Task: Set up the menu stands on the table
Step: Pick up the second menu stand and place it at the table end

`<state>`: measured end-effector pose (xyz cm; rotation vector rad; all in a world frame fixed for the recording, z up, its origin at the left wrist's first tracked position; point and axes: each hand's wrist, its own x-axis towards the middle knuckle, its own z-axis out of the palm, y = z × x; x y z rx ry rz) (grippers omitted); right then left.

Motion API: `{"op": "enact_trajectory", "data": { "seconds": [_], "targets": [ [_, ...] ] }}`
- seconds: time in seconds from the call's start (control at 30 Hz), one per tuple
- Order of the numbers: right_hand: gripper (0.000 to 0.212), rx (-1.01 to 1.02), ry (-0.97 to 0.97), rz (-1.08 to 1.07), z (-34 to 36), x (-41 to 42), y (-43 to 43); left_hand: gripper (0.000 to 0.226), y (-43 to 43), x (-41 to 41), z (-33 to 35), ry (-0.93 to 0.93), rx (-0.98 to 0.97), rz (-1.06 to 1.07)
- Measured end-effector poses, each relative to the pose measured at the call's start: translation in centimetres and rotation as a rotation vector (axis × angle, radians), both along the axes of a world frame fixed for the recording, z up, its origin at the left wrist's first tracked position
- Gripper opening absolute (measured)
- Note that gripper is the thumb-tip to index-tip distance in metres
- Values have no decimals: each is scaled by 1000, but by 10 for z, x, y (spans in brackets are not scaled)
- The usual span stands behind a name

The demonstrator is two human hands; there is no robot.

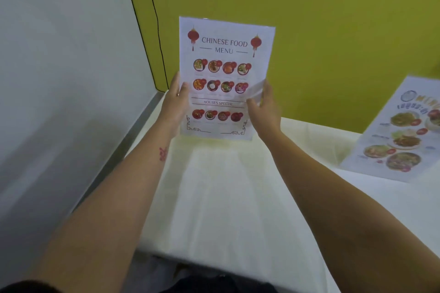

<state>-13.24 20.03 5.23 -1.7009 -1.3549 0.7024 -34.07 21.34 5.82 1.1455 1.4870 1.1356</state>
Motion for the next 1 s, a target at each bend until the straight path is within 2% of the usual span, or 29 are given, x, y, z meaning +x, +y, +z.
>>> {"op": "enact_trajectory", "data": {
  "seconds": [0.17, 0.27, 0.4, 0.63, 1.0],
  "targets": [
    [70, -22, 78, 62, 2, -52, 32, 53, 35, -58, 0, 8, 14, -40],
    [74, 1, 110, 88, 0, -74, 49, 54, 52, -83, -5, -64, 26, -85],
    [78, -1, 140, 104, -5, -87, 71, 55, 73, -102, -14, -14, 40, -108],
    [82, -38, 163, 66, -17, -93, 86, 58, 98, -103, -27, -154, 70, -137],
    [85, -82, 118, 34, -37, -87, 85, 58, 109, -101, -58, -133, 38, -198]
  ]
}}
